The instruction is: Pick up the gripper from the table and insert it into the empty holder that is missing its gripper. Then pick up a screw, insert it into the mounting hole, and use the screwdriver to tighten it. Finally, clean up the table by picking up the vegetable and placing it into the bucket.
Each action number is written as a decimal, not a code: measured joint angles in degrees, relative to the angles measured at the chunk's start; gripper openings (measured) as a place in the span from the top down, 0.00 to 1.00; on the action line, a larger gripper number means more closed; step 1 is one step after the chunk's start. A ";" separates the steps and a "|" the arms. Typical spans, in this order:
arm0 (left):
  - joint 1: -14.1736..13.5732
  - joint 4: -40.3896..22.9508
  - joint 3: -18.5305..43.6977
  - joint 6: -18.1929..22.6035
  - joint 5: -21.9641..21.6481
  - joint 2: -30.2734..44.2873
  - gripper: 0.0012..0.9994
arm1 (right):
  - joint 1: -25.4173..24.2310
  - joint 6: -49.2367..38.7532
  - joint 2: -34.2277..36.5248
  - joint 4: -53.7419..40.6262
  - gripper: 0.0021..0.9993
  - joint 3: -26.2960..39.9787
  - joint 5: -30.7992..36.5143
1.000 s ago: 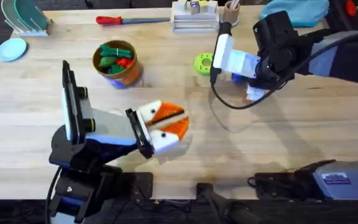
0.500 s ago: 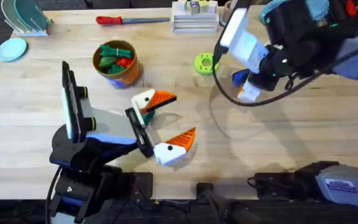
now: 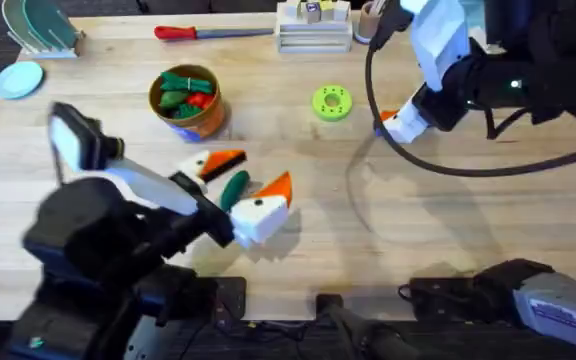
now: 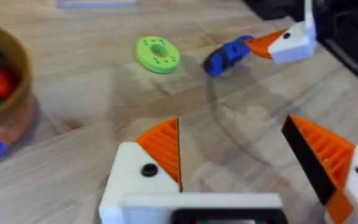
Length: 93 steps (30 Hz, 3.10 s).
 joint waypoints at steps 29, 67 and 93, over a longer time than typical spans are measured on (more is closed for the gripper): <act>0.00 -13.49 17.26 7.35 -28.91 46.08 0.01 | 0.00 3.09 -0.02 0.44 0.01 0.00 -0.55; -9.55 -16.20 22.06 12.97 -37.85 67.61 0.01 | 0.00 3.09 -0.02 0.44 0.02 0.00 -0.55; -9.56 -22.94 44.01 13.29 -39.52 70.04 0.98 | 0.00 3.09 -0.01 0.44 0.01 0.00 -0.55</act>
